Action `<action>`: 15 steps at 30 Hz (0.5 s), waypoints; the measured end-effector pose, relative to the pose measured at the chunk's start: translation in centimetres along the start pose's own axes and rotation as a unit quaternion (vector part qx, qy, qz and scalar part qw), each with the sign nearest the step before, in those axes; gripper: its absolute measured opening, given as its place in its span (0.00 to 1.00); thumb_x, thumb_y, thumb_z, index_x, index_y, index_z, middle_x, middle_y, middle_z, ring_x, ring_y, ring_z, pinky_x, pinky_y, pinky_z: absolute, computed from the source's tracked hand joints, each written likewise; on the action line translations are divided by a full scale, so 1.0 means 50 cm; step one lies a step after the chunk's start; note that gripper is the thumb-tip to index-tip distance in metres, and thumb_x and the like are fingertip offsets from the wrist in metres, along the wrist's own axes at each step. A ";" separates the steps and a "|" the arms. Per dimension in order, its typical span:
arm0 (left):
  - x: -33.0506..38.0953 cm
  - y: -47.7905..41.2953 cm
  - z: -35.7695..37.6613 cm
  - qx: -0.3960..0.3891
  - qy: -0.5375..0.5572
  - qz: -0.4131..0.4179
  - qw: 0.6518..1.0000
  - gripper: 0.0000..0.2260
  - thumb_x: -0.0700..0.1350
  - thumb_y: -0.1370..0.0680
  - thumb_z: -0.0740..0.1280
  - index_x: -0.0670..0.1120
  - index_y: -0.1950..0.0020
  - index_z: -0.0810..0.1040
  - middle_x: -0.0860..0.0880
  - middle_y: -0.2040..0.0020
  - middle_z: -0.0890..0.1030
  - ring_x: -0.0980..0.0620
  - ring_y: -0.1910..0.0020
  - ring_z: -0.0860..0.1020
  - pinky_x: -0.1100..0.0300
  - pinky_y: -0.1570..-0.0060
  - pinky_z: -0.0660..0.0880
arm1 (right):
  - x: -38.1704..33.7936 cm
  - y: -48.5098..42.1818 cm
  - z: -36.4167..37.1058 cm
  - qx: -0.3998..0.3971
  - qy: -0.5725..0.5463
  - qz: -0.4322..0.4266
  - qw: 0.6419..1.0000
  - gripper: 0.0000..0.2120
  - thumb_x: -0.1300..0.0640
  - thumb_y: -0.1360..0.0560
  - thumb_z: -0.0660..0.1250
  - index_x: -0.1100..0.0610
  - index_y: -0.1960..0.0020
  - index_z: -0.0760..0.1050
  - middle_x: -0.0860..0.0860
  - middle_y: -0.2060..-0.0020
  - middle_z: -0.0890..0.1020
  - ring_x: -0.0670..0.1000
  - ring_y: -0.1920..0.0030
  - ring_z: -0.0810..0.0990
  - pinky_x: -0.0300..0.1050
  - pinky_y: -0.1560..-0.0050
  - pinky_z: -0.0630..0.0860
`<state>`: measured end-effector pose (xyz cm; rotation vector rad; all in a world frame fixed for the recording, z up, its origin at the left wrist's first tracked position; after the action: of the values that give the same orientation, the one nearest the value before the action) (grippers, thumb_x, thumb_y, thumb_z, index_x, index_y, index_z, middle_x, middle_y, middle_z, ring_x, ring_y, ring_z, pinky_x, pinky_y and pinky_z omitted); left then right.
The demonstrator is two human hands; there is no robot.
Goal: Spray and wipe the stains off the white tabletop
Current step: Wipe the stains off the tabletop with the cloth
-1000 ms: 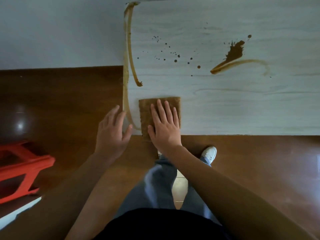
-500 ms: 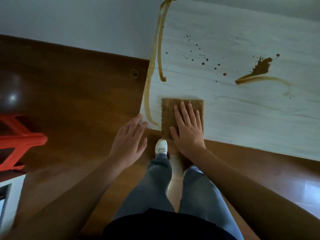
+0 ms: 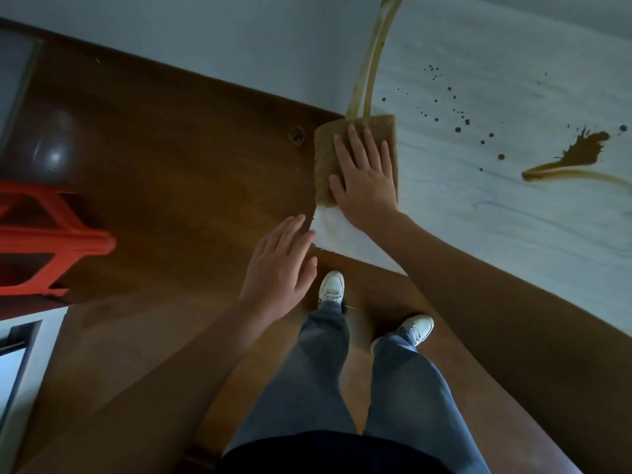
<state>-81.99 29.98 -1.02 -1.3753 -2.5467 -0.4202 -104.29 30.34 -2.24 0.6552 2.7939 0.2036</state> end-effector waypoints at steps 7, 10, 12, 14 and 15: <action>-0.043 -0.010 -0.010 -0.019 -0.015 -0.077 0.997 0.22 0.55 0.15 0.55 0.46 0.25 0.71 0.44 0.21 0.69 0.44 0.21 0.66 0.46 0.25 0.66 | -0.019 0.192 0.045 -0.024 -0.014 -0.030 0.999 0.31 0.44 0.17 0.53 0.52 0.17 0.51 0.53 0.18 0.52 0.57 0.18 0.47 0.61 0.19 0.46; -0.048 -0.033 -0.015 -0.031 -0.004 -0.077 0.997 0.23 0.55 0.14 0.53 0.46 0.24 0.69 0.45 0.21 0.68 0.46 0.21 0.66 0.47 0.25 0.65 | 0.002 0.274 0.059 -0.025 -0.008 -0.028 0.999 0.31 0.46 0.17 0.57 0.53 0.18 0.54 0.53 0.18 0.54 0.57 0.18 0.48 0.60 0.19 0.47; -0.049 -0.047 -0.020 -0.028 -0.001 -0.066 0.997 0.22 0.55 0.14 0.53 0.45 0.24 0.70 0.44 0.22 0.70 0.46 0.23 0.68 0.47 0.27 0.68 | 0.019 0.294 0.058 -0.024 -0.017 -0.012 0.999 0.30 0.46 0.17 0.59 0.52 0.18 0.56 0.52 0.18 0.55 0.55 0.18 0.48 0.58 0.19 0.44; -0.055 -0.060 -0.025 -0.034 -0.007 -0.065 0.997 0.23 0.55 0.14 0.53 0.45 0.24 0.70 0.45 0.22 0.70 0.46 0.23 0.68 0.47 0.27 0.68 | 0.022 0.276 0.052 -0.034 -0.026 -0.007 0.999 0.29 0.44 0.16 0.54 0.52 0.18 0.56 0.51 0.18 0.54 0.54 0.18 0.46 0.56 0.19 0.40; -0.059 -0.065 -0.029 -0.037 -0.010 -0.066 0.997 0.23 0.56 0.14 0.52 0.46 0.24 0.69 0.45 0.22 0.69 0.46 0.23 0.67 0.48 0.27 0.67 | 0.017 0.255 0.049 -0.039 -0.023 -0.008 0.999 0.29 0.43 0.16 0.52 0.51 0.18 0.54 0.51 0.18 0.53 0.54 0.18 0.45 0.56 0.19 0.39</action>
<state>-83.05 25.49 -1.09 -1.2445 -2.6738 -0.5317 -99.03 42.24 -2.31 0.6116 2.7302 0.2894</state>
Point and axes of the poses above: each hand's wrist, its own y-axis away from the middle knuckle, its own z-axis out of the palm, x = y × z, the point moved 2 cm from there along -y, towards the middle knuckle
